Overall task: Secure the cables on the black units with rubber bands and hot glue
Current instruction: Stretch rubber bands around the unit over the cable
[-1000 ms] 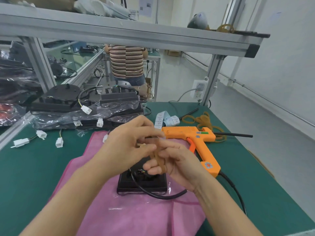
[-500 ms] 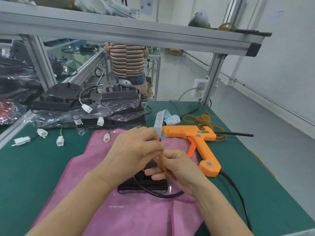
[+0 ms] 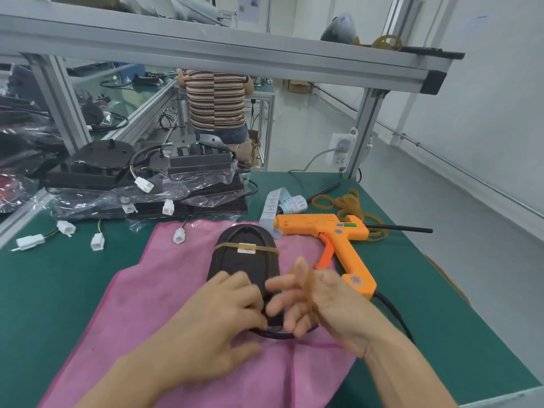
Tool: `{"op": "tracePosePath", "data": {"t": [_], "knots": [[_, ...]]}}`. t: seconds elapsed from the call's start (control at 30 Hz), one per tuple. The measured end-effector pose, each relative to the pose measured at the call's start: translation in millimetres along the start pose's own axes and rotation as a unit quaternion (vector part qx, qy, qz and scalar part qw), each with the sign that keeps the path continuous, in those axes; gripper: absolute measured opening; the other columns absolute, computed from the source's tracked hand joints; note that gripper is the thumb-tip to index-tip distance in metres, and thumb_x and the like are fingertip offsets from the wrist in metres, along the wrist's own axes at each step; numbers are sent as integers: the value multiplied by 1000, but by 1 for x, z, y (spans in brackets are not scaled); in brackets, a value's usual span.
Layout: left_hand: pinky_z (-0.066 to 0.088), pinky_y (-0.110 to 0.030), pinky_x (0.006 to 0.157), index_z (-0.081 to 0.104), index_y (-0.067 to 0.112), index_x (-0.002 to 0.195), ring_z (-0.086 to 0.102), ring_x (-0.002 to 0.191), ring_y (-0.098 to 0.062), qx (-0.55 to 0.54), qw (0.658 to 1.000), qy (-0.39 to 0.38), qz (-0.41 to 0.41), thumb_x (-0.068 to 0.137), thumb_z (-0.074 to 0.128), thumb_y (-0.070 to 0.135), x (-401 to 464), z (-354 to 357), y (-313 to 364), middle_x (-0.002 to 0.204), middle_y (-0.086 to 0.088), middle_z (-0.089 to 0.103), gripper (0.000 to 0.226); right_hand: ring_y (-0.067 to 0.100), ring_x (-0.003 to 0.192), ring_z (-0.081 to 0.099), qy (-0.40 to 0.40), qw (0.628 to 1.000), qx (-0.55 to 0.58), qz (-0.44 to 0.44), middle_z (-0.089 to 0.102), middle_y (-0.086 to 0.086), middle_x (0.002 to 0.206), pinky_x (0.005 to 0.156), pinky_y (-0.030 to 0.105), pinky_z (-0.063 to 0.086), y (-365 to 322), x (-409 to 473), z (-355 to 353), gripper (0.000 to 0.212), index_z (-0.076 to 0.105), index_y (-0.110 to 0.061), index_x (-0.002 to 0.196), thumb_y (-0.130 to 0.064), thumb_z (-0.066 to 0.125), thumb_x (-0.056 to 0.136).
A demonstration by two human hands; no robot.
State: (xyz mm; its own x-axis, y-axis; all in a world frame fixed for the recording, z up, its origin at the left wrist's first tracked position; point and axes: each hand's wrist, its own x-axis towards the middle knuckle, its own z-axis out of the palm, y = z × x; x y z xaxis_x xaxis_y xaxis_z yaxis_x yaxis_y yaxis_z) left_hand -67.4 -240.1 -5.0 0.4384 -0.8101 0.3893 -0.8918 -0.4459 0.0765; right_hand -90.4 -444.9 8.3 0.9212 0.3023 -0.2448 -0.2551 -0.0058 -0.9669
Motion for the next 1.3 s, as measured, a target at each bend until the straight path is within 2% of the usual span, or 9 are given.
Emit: {"op": "tracePosePath", "data": {"t": [0.1, 0.3, 0.47, 0.67, 0.77, 0.87, 1.0, 1.13, 1.3], "knots": [[37, -23, 57, 70, 29, 66, 52, 68, -12, 69, 998, -8, 9, 69, 79, 39, -1, 13, 3, 71, 12, 57, 13, 11, 47, 60, -29, 997, -30, 64, 71, 8, 69, 44, 19, 46, 11, -17, 13, 78, 70, -10, 98, -73, 32, 75], [47, -26, 57, 74, 16, 80, 55, 68, -11, -79, 963, 201, -160, 88, 56, 30, -5, 38, 16, 77, 7, 59, 24, 13, 45, 59, 14, 985, -66, 162, 70, 6, 68, 44, 20, 46, 25, -32, 23, 59, 63, -7, 96, -62, 44, 86], [44, -25, 57, 72, 13, 78, 56, 66, -11, -54, 941, 271, -192, 87, 58, 28, -1, 47, 24, 75, 6, 59, 22, 10, 40, 50, 235, 971, 46, 16, 64, 2, 58, 39, 19, 39, 28, -9, 24, 24, 64, -5, 81, -24, 59, 94], [41, -22, 55, 70, 12, 74, 52, 62, -11, -18, 932, 292, -216, 87, 57, 25, 5, 53, 26, 70, 5, 58, 23, 4, 40, 45, 266, 956, -104, -69, 51, -6, 43, 47, 17, 38, 18, 27, 26, 16, 70, -16, 73, -20, 67, 89], [41, -25, 57, 73, 11, 74, 51, 66, -12, -2, 937, 282, -208, 87, 55, 25, 4, 53, 26, 72, 3, 58, 25, -1, 49, 54, 301, 927, -209, -76, 62, -12, 54, 56, 16, 43, 19, 38, 22, 14, 70, -19, 70, -26, 74, 82], [40, -23, 76, 72, 20, 91, 49, 87, -11, -105, 874, 327, -344, 81, 64, 35, 1, 43, 13, 90, 6, 56, 19, 3, 71, 62, 312, 907, -280, -50, 68, -9, 70, 66, 24, 47, 19, 41, 18, 20, 68, -19, 71, -35, 76, 78], [36, -43, 106, 49, 11, 133, 41, 127, -26, -296, 724, 164, -601, 82, 71, 45, -8, 38, -15, 129, -5, 45, 65, 14, 68, 49, 240, 914, -326, 19, 46, -6, 68, 62, 29, 34, 18, 39, 11, 44, 45, -13, 63, -44, 63, 89], [41, -44, 104, 64, 17, 111, 53, 115, -27, -342, 732, 49, -587, 86, 61, 55, -6, 33, -23, 120, -8, 54, 45, 10, 54, 34, 166, 929, -320, 87, 39, -1, 61, 51, 22, 27, 11, 42, 7, 44, 40, -17, 62, -44, 54, 95], [50, -45, 96, 74, 23, 99, 65, 102, -25, -432, 702, 107, -556, 76, 73, 44, 2, 24, -17, 108, -10, 69, 32, 15, 76, 64, 139, 974, -126, 126, 72, 10, 94, 71, 23, 53, 7, 46, 2, 33, 68, 2, 95, -31, 64, 92]]}}
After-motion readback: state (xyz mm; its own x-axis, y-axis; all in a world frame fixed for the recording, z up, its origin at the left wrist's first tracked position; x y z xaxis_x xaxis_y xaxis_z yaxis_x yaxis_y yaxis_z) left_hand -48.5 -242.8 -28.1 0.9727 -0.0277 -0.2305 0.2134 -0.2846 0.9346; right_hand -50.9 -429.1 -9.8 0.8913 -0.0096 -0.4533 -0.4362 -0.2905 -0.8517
